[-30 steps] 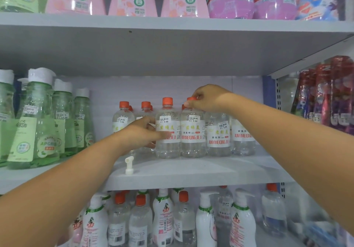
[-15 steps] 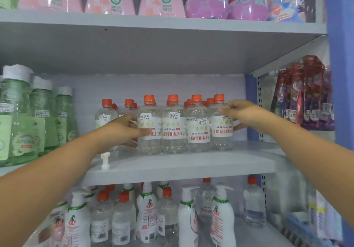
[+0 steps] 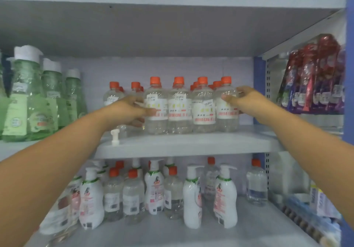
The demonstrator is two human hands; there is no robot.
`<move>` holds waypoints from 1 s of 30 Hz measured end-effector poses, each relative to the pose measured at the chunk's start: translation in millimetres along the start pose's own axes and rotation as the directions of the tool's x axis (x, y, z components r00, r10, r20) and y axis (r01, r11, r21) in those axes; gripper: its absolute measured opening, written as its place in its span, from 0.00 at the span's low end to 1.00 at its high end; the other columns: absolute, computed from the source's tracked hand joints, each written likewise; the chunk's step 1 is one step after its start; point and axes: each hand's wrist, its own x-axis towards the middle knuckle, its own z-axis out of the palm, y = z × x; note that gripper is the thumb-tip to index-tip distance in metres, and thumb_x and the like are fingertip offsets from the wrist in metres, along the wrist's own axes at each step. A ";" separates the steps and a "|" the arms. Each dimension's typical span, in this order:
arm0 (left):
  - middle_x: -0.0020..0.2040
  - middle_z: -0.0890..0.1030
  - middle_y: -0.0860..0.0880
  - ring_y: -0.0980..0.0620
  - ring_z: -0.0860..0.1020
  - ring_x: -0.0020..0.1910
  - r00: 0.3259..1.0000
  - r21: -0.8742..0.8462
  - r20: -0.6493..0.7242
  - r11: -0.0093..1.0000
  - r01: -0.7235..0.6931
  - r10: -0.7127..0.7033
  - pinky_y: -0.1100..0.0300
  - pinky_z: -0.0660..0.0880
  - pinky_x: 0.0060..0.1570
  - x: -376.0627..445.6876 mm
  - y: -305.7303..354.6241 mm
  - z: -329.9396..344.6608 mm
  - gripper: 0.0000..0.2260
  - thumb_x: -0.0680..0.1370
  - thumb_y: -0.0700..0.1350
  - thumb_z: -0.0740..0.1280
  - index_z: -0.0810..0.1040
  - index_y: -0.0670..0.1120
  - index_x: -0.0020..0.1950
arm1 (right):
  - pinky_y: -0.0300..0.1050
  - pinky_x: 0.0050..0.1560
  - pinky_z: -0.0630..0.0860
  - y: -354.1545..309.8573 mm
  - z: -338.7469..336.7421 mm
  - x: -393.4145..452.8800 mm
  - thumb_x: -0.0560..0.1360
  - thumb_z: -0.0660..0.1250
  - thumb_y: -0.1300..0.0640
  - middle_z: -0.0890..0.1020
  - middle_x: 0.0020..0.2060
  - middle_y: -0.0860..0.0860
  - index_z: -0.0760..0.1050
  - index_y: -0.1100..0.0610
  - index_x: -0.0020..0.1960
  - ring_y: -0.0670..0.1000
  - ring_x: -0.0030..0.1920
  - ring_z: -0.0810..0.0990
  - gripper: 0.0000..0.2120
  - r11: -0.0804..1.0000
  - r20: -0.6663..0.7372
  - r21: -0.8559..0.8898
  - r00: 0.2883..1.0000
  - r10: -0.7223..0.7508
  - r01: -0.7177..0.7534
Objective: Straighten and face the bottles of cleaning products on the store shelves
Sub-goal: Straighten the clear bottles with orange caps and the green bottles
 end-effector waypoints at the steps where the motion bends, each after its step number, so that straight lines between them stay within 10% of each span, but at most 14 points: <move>1: 0.61 0.82 0.45 0.46 0.85 0.54 0.999 -0.038 -0.041 0.999 -0.010 0.009 0.51 0.84 0.55 -7.1 5.2 -0.6 0.32 0.74 0.54 0.78 0.70 0.46 0.73 | 0.50 0.60 0.76 -4.1 2.4 -8.2 0.74 0.74 0.39 0.76 0.70 0.54 0.62 0.53 0.79 0.55 0.62 0.80 0.40 1.000 -0.043 0.001 0.999 0.013 -0.013; 6: 0.63 0.81 0.44 0.45 0.86 0.54 0.893 -0.369 -0.429 0.876 -0.312 0.137 0.54 0.84 0.52 -93.2 5.0 -26.4 0.19 0.79 0.50 0.74 0.75 0.47 0.68 | 0.35 0.54 0.77 -30.8 28.7 -109.8 0.77 0.72 0.44 0.80 0.61 0.46 0.72 0.50 0.70 0.39 0.54 0.79 0.24 0.874 -0.436 0.162 0.828 -0.352 0.457; 9: 0.58 0.84 0.44 0.47 0.86 0.53 0.773 -0.392 -0.608 0.778 -0.491 0.181 0.56 0.84 0.51 -173.1 -45.0 -18.8 0.12 0.77 0.50 0.75 0.81 0.54 0.59 | 0.36 0.51 0.79 -23.7 78.4 -186.3 0.79 0.71 0.53 0.83 0.53 0.47 0.76 0.46 0.62 0.45 0.52 0.82 0.12 0.704 -0.431 0.325 0.761 -0.485 0.632; 16: 0.53 0.82 0.59 0.55 0.83 0.53 0.885 -0.291 -0.454 0.956 -0.041 -0.101 0.58 0.82 0.48 -167.6 -182.3 77.2 0.14 0.76 0.46 0.76 0.76 0.60 0.55 | 0.46 0.58 0.78 42.9 248.7 -207.5 0.77 0.73 0.54 0.79 0.59 0.46 0.75 0.52 0.66 0.47 0.58 0.80 0.19 0.950 0.019 0.309 0.999 0.047 -0.051; 25: 0.61 0.81 0.48 0.43 0.80 0.58 0.936 0.083 -0.336 0.988 0.134 -0.099 0.53 0.77 0.54 -76.8 -229.5 93.4 0.22 0.77 0.57 0.72 0.75 0.50 0.68 | 0.48 0.66 0.72 57.5 303.7 -125.6 0.81 0.67 0.50 0.70 0.71 0.61 0.62 0.64 0.77 0.61 0.70 0.72 0.30 0.987 -0.080 -0.072 0.987 0.140 -0.146; 30: 0.58 0.81 0.48 0.45 0.78 0.61 0.942 0.220 -0.320 0.959 0.177 -0.100 0.55 0.73 0.57 -60.3 -228.4 90.6 0.16 0.82 0.59 0.64 0.82 0.48 0.56 | 0.37 0.33 0.63 59.3 299.7 -111.1 0.84 0.61 0.58 0.81 0.58 0.58 0.74 0.62 0.57 0.53 0.47 0.79 0.09 0.925 -0.023 -0.313 0.976 0.218 -0.214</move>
